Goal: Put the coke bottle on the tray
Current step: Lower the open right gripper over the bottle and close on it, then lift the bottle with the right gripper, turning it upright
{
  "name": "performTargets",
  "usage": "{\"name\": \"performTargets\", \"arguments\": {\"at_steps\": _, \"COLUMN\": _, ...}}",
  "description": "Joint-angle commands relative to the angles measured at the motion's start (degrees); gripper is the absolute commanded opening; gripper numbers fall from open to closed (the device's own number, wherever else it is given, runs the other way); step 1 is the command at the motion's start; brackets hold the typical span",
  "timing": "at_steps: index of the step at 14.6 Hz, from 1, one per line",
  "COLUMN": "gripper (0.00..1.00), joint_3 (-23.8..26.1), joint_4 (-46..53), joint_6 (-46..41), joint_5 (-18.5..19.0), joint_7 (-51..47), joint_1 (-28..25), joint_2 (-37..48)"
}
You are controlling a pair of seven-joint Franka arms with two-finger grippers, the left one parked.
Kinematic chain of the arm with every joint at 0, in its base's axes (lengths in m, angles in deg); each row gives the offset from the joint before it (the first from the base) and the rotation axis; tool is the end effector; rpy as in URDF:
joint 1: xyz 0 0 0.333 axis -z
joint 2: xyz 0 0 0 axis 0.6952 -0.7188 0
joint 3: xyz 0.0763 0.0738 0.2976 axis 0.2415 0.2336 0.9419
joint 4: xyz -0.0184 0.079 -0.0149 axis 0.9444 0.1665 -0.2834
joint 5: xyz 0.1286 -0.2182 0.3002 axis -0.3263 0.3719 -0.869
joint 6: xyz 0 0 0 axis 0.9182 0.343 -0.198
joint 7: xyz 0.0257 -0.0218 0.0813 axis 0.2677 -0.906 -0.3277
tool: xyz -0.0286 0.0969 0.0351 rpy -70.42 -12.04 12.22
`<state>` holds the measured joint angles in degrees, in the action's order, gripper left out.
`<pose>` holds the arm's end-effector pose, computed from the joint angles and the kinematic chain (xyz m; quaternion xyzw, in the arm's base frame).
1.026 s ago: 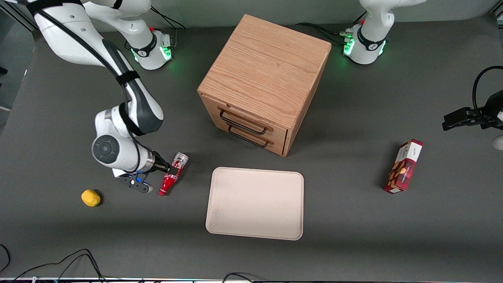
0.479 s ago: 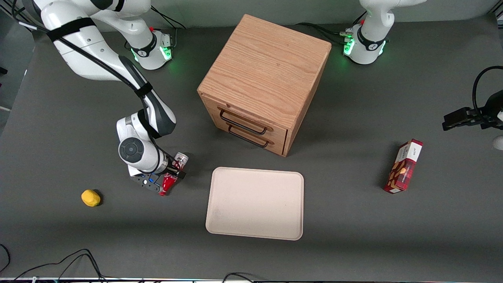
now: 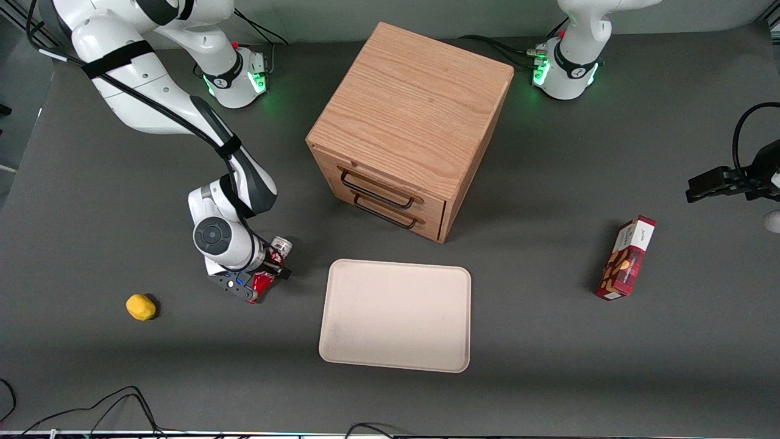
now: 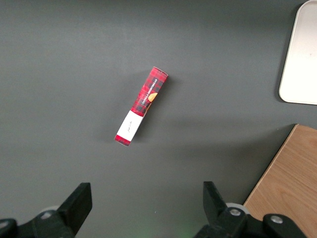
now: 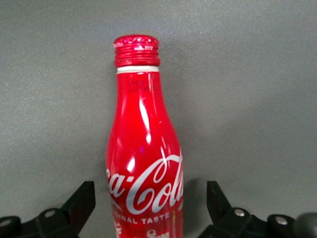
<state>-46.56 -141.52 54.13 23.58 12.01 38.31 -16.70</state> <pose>0.6090 0.1745 0.1780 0.9671 -0.2504 -0.0271 0.0351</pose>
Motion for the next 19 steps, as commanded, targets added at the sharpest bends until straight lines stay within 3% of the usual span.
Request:
{"name": "performTargets", "arguments": {"at_steps": 1, "gripper": 1.0, "joint_3": 0.2, "joint_4": 0.6, "joint_6": 0.6, "joint_5": 2.0, "joint_7": -2.2, "joint_1": 0.0, "joint_2": -0.5}}
{"name": "performTargets", "arguments": {"at_steps": 2, "gripper": 1.0, "joint_3": 0.2, "joint_4": 0.5, "joint_6": 0.6, "joint_5": 2.0, "joint_7": -2.2, "joint_1": -0.1, "joint_2": -0.5}}
{"name": "performTargets", "arguments": {"at_steps": 3, "gripper": 0.84, "joint_3": 0.1, "joint_4": 0.5, "joint_6": 0.6, "joint_5": 2.0, "joint_7": -2.2, "joint_1": -0.1, "joint_2": -0.5}}
{"name": "performTargets", "arguments": {"at_steps": 4, "gripper": 0.01, "joint_3": 0.1, "joint_4": 0.5, "joint_6": 0.6, "joint_5": 2.1, "joint_7": -3.1, "joint_1": -0.1, "joint_2": -0.5}}
{"name": "performTargets", "arguments": {"at_steps": 12, "gripper": 0.0, "joint_3": 0.5, "joint_4": 0.5, "joint_6": -0.9, "joint_5": 3.6, "joint_7": -3.9, "joint_1": 0.5, "joint_2": 1.6}}
{"name": "performTargets", "arguments": {"at_steps": 14, "gripper": 0.0, "joint_3": 1.4, "joint_4": 0.9, "joint_6": -8.2, "joint_5": 2.8, "joint_7": -1.7, "joint_1": 1.8, "joint_2": 6.7}}
{"name": "performTargets", "arguments": {"at_steps": 16, "gripper": 0.0, "joint_3": 6.3, "joint_4": 1.3, "joint_6": -15.4, "joint_5": -0.8, "joint_7": 3.6, "joint_1": 6.9, "joint_2": 12.7}}
{"name": "performTargets", "arguments": {"at_steps": 19, "gripper": 0.0, "joint_3": 6.7, "joint_4": 6.1, "joint_6": -29.4, "joint_5": -6.0, "joint_7": 12.9, "joint_1": 7.9, "joint_2": 21.0}}
